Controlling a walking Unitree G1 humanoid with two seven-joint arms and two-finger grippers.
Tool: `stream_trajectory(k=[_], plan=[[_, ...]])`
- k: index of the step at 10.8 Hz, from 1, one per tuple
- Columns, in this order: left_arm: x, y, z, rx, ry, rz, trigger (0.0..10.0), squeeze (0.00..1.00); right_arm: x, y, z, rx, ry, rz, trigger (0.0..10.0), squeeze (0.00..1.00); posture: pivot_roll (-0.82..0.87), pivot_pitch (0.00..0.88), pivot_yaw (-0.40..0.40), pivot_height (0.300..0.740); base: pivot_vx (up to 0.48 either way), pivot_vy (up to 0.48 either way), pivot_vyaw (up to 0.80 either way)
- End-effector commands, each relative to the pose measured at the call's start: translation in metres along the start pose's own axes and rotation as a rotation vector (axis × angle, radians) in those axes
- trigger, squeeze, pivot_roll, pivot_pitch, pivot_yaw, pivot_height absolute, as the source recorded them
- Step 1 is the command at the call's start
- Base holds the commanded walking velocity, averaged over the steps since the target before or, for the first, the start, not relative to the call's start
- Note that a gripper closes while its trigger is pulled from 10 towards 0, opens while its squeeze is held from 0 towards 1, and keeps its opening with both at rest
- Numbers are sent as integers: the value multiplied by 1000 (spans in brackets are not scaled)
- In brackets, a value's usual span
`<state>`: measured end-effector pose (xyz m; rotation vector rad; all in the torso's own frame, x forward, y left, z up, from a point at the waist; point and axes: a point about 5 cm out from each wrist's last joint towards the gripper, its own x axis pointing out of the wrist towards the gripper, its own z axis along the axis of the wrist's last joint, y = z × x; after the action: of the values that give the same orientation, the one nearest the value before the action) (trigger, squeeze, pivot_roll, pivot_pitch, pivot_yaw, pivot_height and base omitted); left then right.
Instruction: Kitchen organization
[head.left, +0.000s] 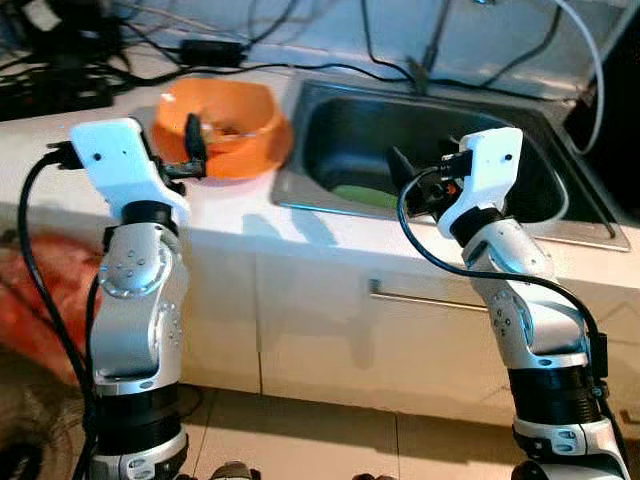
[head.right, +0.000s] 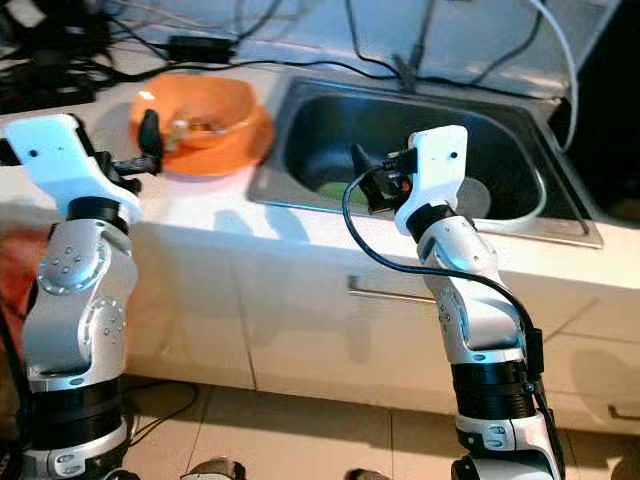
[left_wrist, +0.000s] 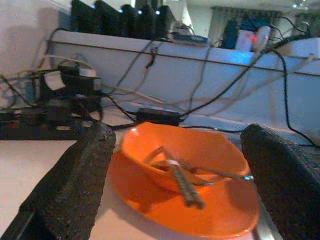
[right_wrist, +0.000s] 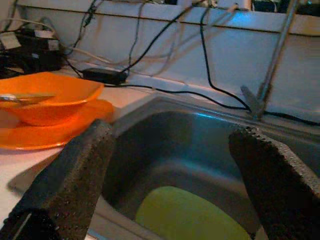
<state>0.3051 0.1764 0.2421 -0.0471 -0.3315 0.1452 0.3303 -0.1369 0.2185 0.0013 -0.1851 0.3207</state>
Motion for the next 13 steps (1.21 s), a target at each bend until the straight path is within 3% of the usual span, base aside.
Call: stream_trajectory(k=[1, 7, 9, 13], plan=[[1, -4, -2, -7, 17, -23, 10000, 0, 0, -7, 2, -7, 1, -28, 10000, 0, 128, 78, -57, 740, 0, 0, 0], [0, -2, -8, -18, 48, -53, 10000, 0, 1, -7, 1, -8, 4, -37, 10000, 0, 132, 72, -50, 740, 0, 0, 0], [0, 0, -12, -28, 65, -55, 10000, 0, 2, -6, 0, -3, 5, -40, 10000, 0, 135, 68, -44, 740, 0, 0, -800], [2, 6, -2, -34, 10, -36, 10000, 0, 2, -7, 1, -14, -14, -43, 10000, 0, 139, 55, -41, 740, 75, 0, 0]])
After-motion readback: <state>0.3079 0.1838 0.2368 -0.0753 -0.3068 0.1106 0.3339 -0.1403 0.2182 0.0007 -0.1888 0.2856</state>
